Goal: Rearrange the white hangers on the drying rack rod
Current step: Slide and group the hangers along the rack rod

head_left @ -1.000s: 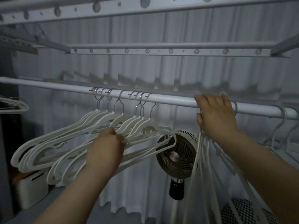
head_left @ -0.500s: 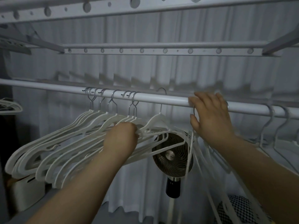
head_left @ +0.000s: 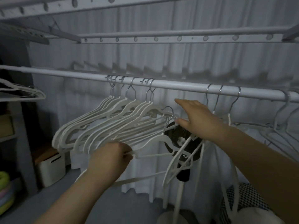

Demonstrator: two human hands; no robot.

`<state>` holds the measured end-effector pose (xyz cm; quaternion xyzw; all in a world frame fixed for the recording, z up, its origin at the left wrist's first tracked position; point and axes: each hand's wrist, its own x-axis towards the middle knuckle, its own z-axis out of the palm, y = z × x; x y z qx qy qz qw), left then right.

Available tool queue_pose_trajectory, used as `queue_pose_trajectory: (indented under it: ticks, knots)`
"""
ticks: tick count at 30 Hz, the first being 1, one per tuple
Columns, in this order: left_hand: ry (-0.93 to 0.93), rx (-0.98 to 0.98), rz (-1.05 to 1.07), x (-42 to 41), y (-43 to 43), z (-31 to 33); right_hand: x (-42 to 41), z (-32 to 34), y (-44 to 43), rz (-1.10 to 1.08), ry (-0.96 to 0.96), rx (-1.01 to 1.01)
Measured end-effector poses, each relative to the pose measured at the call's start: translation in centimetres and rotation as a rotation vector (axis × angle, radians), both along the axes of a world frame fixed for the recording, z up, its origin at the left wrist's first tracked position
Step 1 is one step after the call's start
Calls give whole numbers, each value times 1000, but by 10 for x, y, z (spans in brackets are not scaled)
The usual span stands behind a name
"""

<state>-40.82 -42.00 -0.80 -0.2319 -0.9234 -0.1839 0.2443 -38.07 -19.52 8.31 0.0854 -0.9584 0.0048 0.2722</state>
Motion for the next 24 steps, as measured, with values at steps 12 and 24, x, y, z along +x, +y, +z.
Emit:
queue_pose_trajectory:
  ticks: [12, 24]
  knots:
    - [-353, 61, -2, 77, -193, -37, 17, -25, -165, 414, -690, -630]
    - [-390, 468, 189, 146, -272, -70, 58, -63, -314, 511, -997, -1146]
